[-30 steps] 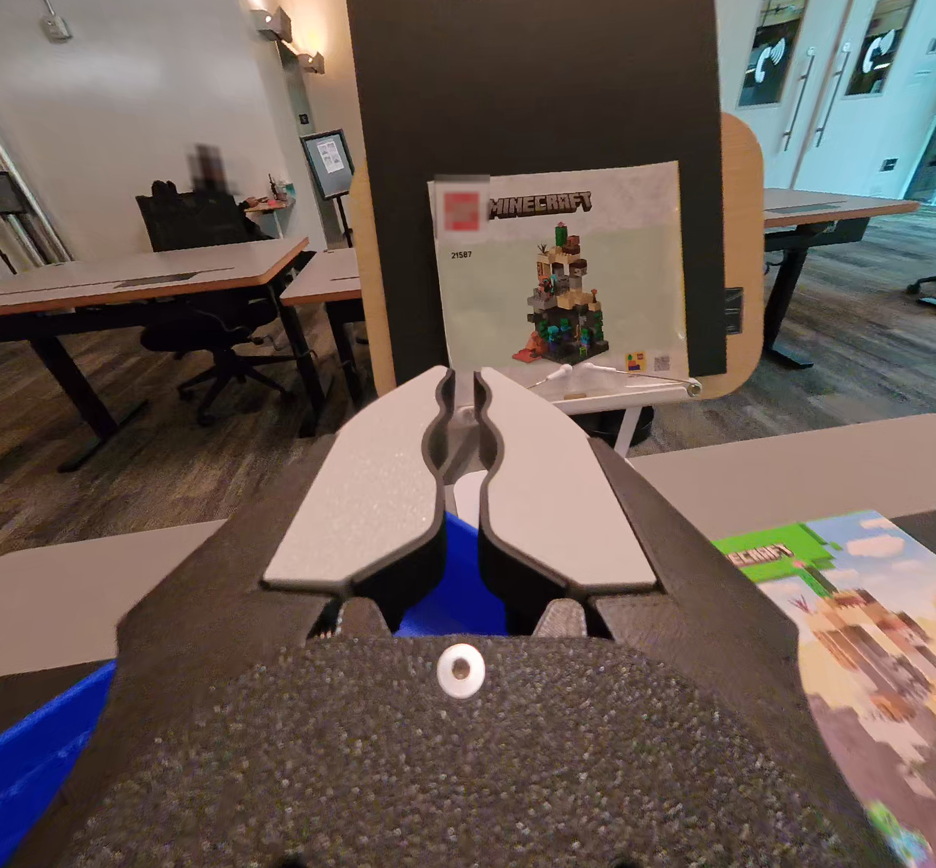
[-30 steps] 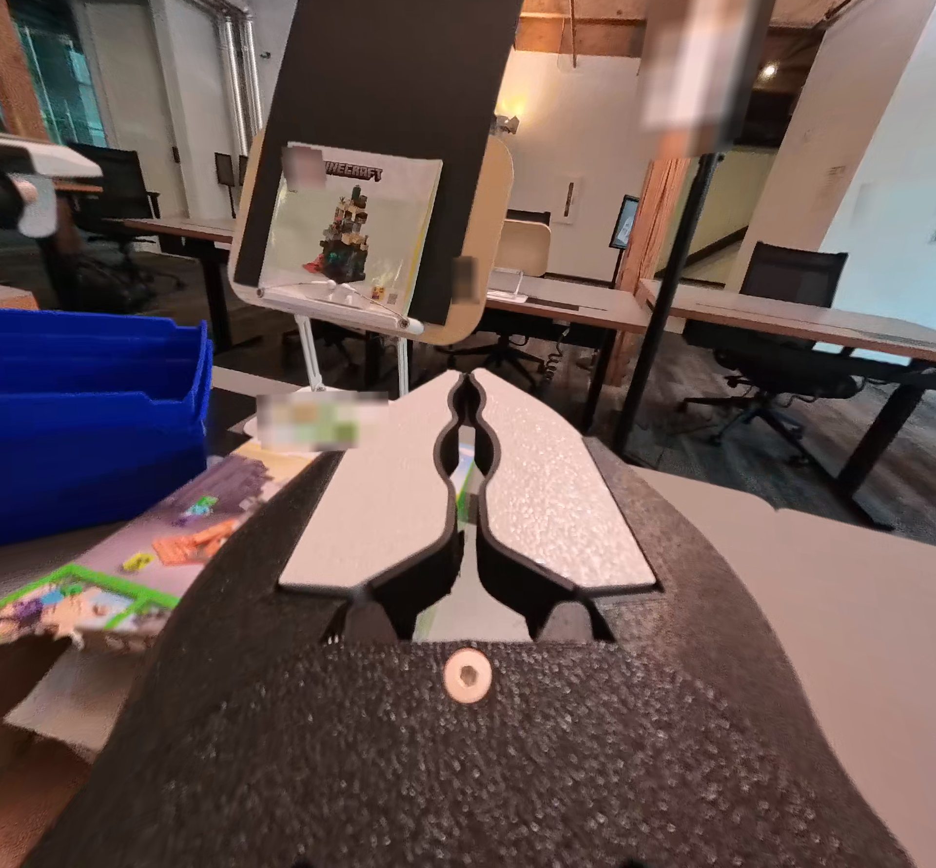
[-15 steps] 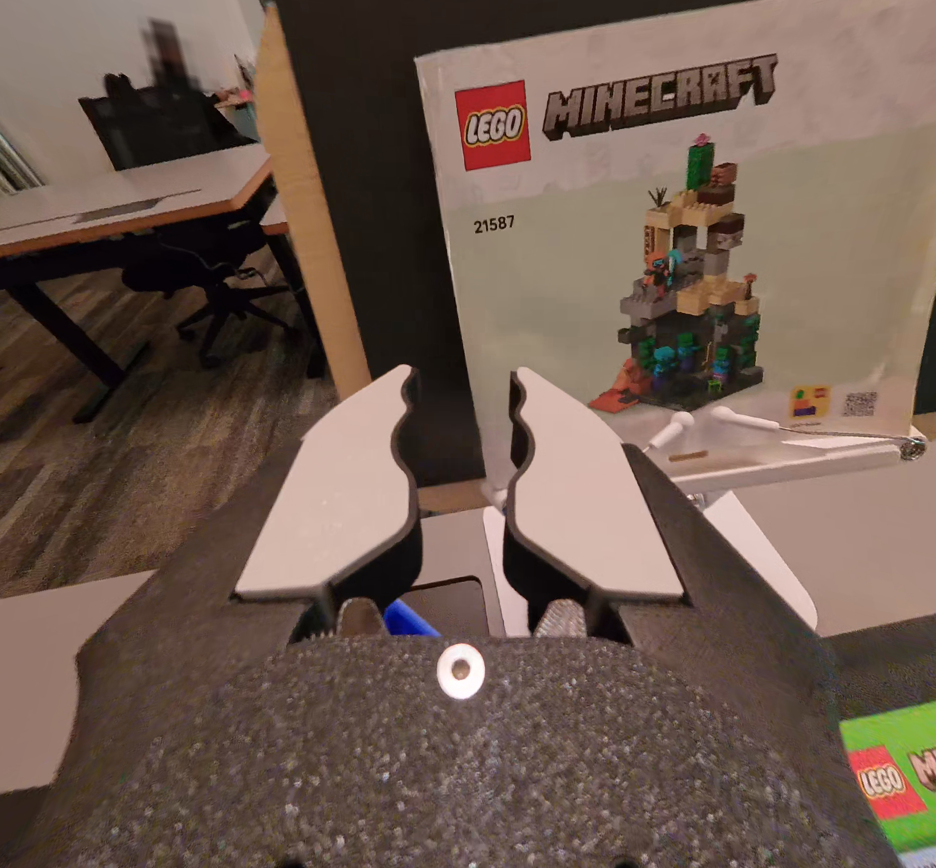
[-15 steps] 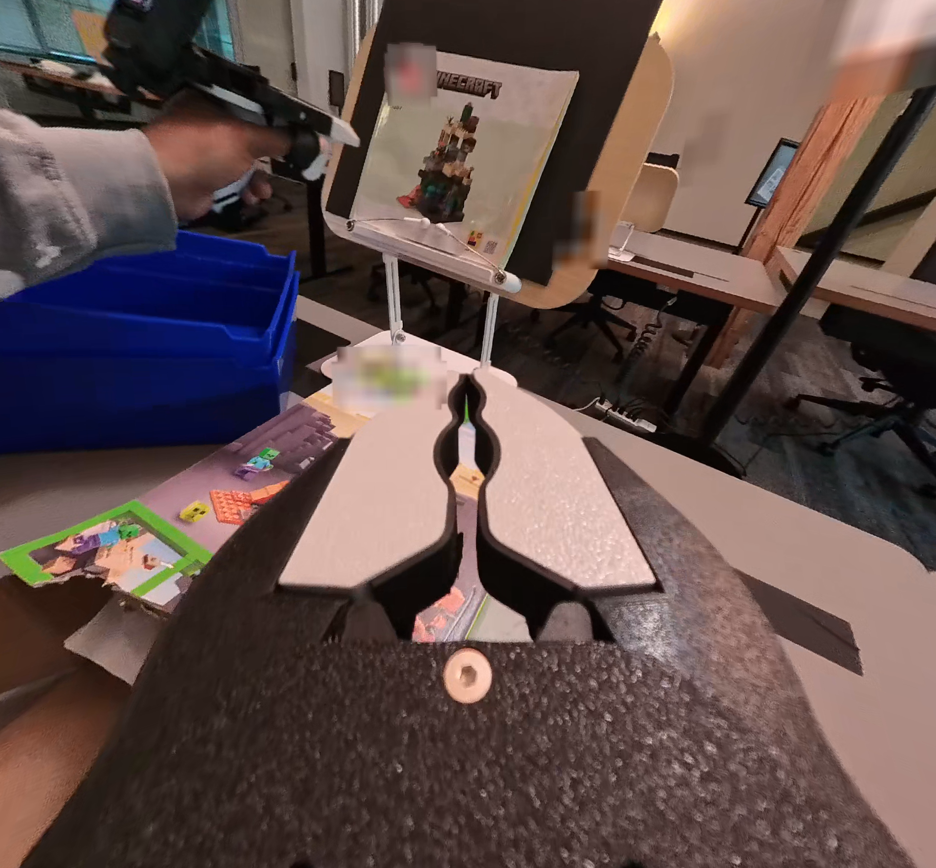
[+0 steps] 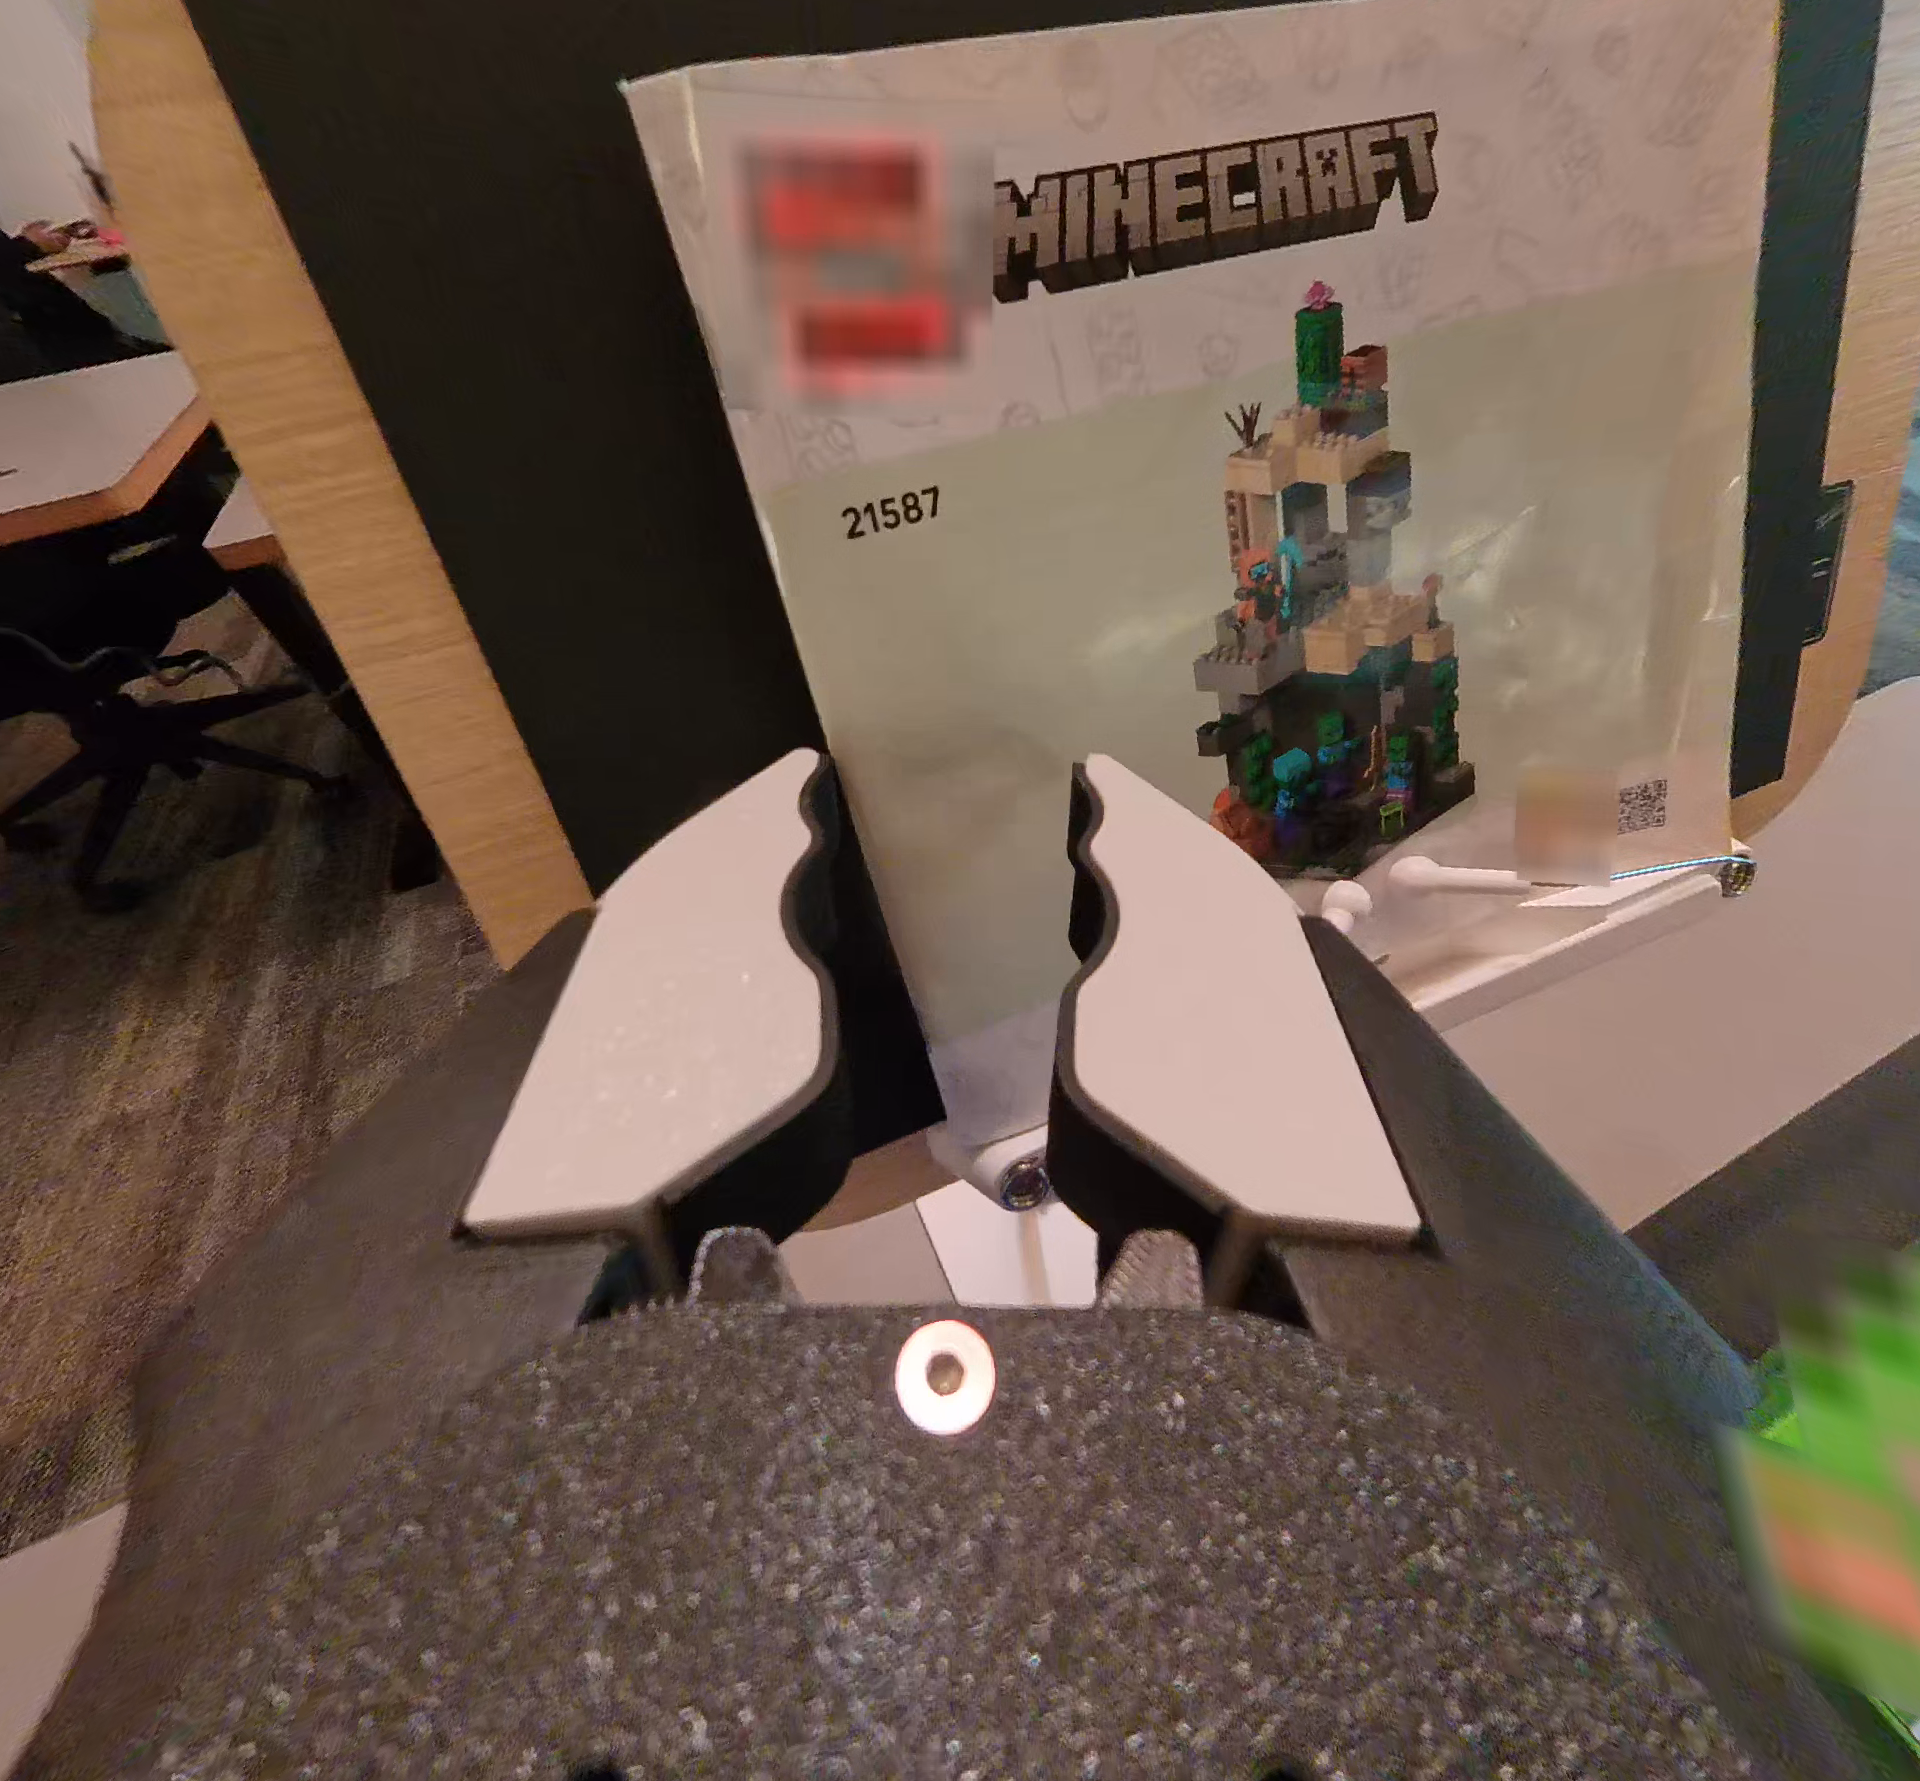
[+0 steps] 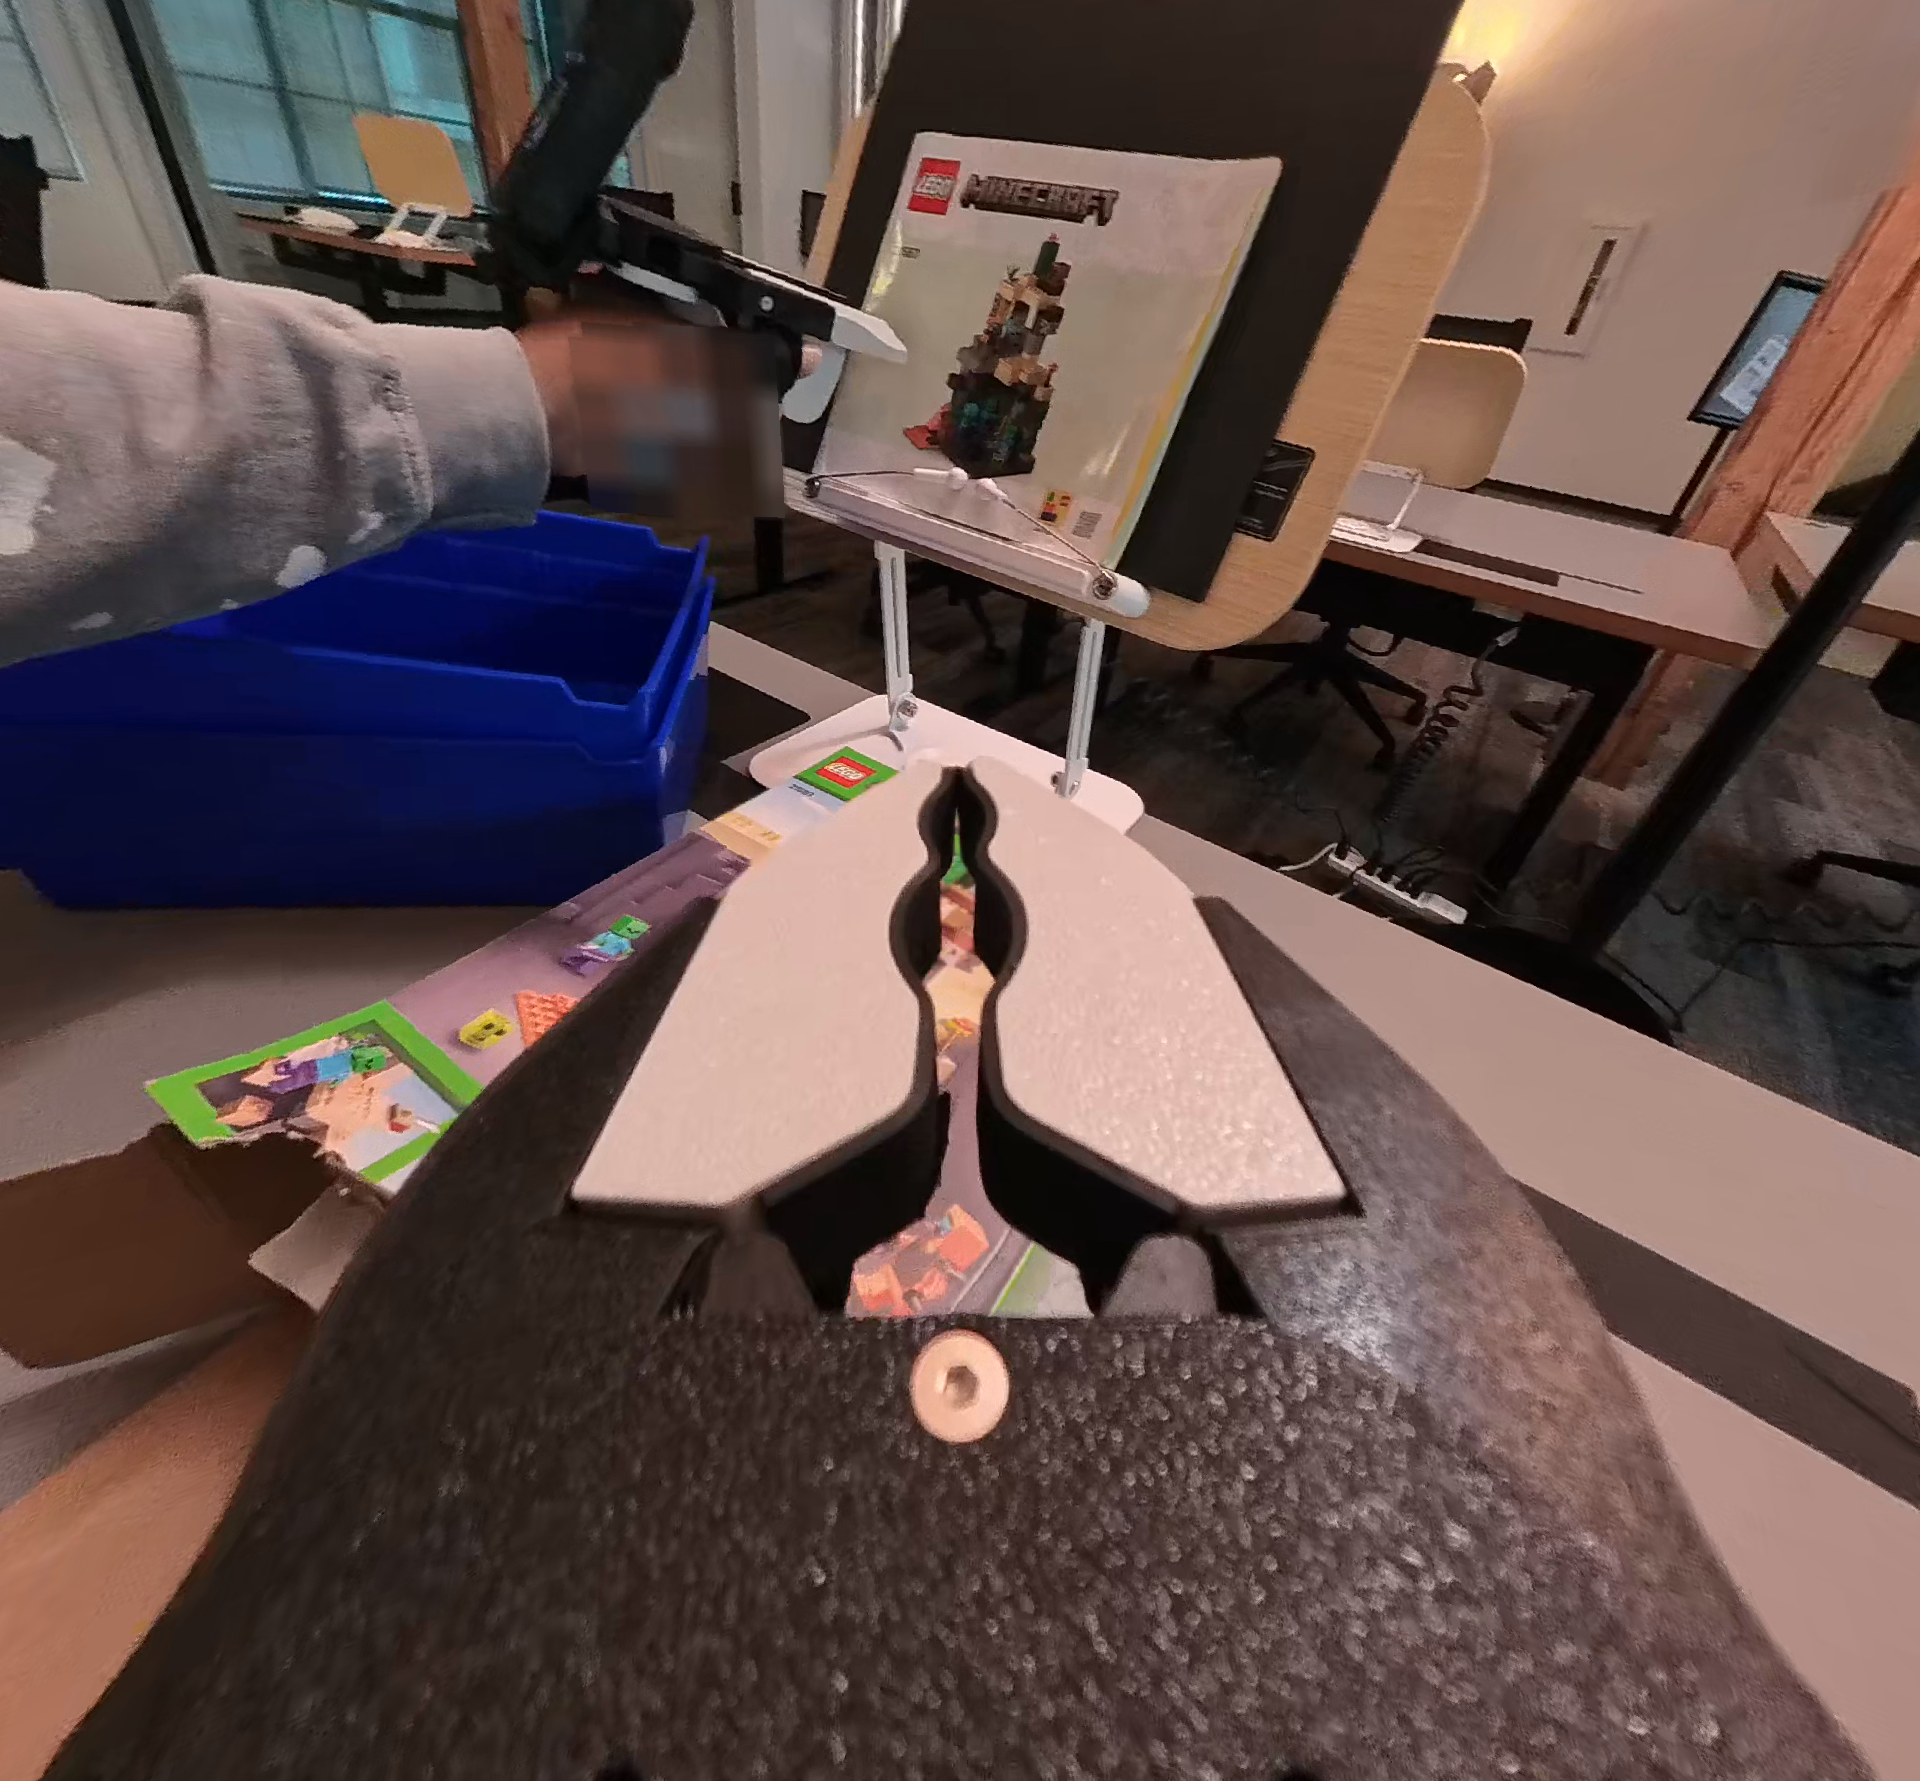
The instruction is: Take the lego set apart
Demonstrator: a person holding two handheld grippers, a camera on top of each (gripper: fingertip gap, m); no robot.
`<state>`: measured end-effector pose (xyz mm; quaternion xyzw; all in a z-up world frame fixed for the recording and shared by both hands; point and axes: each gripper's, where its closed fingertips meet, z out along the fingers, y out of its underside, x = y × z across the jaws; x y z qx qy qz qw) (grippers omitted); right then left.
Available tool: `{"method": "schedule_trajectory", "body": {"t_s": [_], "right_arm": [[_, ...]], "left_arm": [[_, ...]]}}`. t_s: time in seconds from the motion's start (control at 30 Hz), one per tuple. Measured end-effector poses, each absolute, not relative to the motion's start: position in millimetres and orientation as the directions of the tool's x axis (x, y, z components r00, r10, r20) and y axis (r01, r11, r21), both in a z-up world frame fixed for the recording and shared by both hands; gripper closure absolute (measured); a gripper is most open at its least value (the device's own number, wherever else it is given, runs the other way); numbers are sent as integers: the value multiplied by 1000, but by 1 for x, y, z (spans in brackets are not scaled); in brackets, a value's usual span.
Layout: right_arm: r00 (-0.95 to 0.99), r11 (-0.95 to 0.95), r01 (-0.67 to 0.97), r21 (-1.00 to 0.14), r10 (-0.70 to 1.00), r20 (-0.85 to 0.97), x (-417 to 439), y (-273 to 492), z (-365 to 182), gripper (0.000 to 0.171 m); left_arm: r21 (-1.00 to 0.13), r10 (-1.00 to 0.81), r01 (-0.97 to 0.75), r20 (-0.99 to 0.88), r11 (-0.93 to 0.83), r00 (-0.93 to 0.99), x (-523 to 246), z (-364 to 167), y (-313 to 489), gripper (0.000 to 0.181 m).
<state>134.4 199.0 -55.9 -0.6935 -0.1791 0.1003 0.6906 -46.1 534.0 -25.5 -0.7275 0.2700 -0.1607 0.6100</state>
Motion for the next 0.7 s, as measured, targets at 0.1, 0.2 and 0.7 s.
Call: {"method": "schedule_trajectory", "body": {"t_s": [0.1,0.2,0.7], "right_arm": [[906,27,114,-993,407,115,131,196,-53,171],[904,46,113,-993,411,121,131,194,-48,171],[875,69,96,-993,471,117,119,189,-45,171]], "left_arm": [[-976,-612,-186,-79,-113,787,-49,-25,535,145],[-975,-651,-187,-65,-120,756,-48,-27,531,142],[-985,-787,-140,-6,-103,617,-42,-25,524,138]]}}
